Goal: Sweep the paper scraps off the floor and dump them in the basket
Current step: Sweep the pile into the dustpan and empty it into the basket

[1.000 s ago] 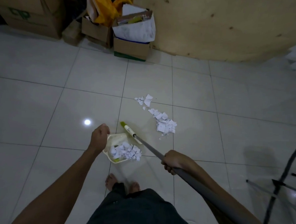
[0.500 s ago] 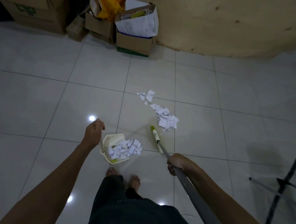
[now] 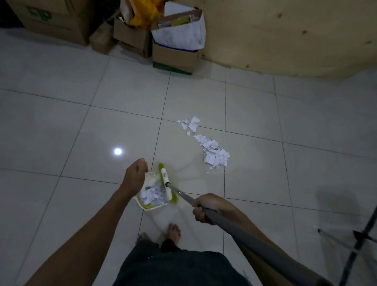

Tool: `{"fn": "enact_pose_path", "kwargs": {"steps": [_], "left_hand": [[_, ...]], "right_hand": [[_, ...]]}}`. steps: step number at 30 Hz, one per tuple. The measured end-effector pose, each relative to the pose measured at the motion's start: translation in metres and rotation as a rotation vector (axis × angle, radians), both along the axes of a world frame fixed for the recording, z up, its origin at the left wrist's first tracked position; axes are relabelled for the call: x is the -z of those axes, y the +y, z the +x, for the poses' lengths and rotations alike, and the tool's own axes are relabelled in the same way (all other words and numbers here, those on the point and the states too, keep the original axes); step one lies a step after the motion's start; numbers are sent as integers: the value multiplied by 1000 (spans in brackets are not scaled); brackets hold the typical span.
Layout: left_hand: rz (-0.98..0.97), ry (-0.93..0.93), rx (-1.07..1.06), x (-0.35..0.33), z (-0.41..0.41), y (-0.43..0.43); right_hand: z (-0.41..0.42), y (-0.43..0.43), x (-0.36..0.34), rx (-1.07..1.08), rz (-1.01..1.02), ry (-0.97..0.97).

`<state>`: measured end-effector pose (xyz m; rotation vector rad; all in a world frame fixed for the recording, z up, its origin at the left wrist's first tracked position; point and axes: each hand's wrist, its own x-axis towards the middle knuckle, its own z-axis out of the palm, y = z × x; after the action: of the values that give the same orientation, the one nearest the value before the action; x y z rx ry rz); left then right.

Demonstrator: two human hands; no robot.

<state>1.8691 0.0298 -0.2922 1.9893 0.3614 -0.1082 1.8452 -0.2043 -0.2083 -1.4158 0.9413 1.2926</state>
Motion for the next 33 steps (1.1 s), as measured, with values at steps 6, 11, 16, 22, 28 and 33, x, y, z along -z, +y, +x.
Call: {"fn": "enact_pose_path", "kwargs": {"steps": [6, 11, 16, 22, 28, 33], "left_hand": [[-23, -25, 4, 5, -8, 23], [-33, -70, -6, 4, -14, 37], [-54, -70, -21, 6, -20, 33], [-31, -50, -9, 10, -26, 23], [-65, -54, -46, 9, -30, 18], [-66, -36, -123, 6, -39, 21]], "right_hand": [[7, 9, -18, -69, -15, -10], [14, -4, -28, -166, -115, -45], [13, 4, -20, -320, -222, -134], [-8, 40, 12, -403, -229, -190], [-35, 46, 16, -406, -146, -111], [-40, 28, 1, -361, -132, -140]]}}
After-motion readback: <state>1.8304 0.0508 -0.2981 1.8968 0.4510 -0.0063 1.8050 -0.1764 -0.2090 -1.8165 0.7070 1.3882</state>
